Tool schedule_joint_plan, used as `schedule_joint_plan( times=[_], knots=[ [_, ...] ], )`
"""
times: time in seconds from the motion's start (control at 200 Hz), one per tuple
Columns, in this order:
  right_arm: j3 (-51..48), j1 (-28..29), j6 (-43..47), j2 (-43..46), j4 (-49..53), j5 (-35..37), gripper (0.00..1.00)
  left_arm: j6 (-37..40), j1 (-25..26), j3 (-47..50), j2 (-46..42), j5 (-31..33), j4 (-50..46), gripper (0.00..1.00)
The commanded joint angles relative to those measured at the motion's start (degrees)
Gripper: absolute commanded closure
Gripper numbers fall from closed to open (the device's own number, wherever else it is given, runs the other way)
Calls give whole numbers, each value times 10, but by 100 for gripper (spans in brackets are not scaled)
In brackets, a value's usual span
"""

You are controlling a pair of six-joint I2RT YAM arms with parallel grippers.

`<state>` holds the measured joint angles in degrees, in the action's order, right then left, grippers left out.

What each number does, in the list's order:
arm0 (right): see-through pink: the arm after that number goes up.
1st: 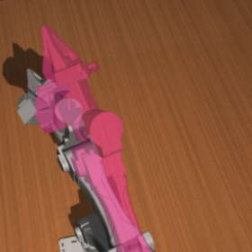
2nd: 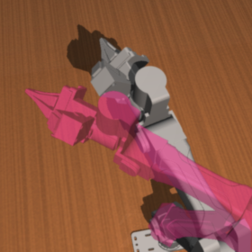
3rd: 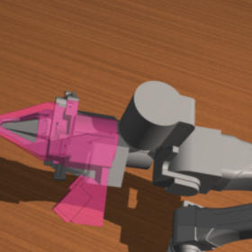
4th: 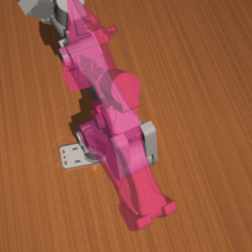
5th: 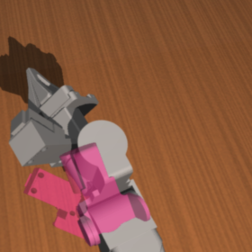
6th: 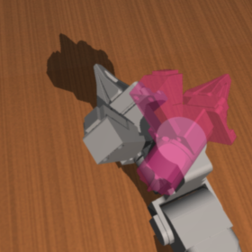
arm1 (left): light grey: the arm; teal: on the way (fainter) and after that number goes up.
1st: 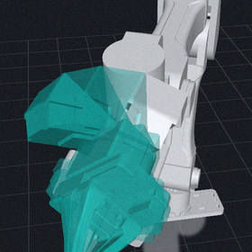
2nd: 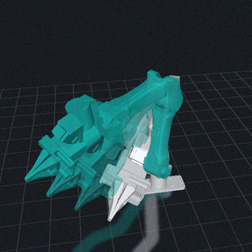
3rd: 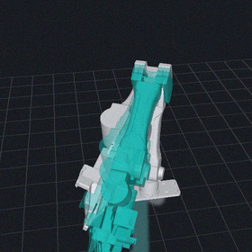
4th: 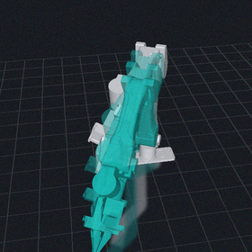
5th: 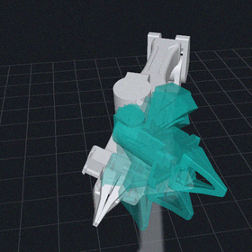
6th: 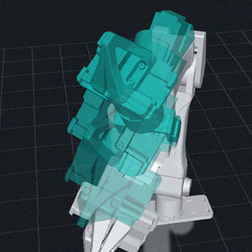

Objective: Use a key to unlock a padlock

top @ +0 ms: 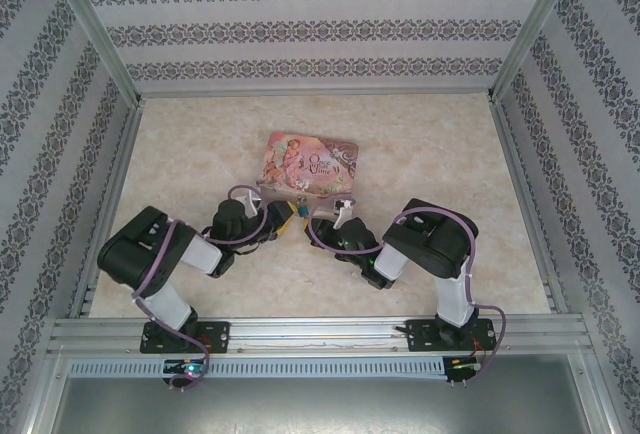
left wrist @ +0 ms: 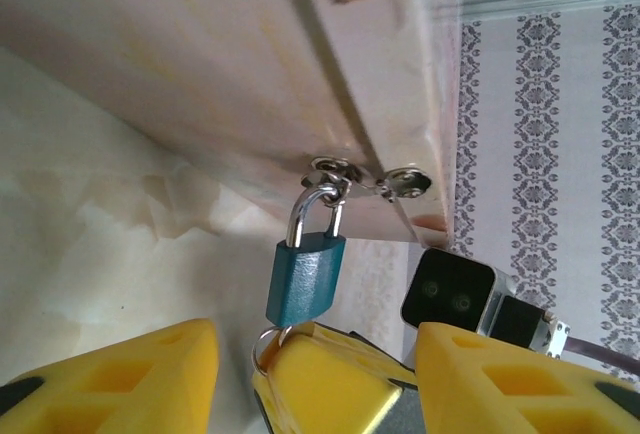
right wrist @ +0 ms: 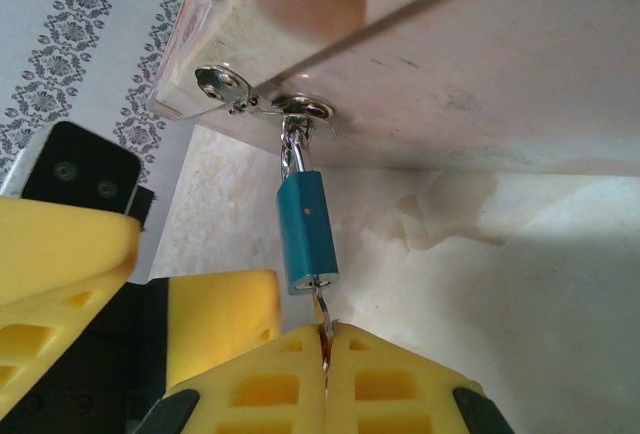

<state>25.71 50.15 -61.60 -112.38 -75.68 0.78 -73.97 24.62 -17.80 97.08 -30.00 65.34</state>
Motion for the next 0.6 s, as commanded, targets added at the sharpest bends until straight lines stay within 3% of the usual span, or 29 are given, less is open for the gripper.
schedule_joint_plan(
  times=[0.0,0.18,0.595],
  knots=[
    [-3,7,-5,5,-36,-3,100,-39,-7,-13,38,-24,126,48],
    [-2,6,-6,6,-36,-5,100,-53,-6,-28,100,-42,165,51],
    [-6,6,-9,11,-36,-6,100,-52,-5,-57,130,-51,165,56]
  ],
)
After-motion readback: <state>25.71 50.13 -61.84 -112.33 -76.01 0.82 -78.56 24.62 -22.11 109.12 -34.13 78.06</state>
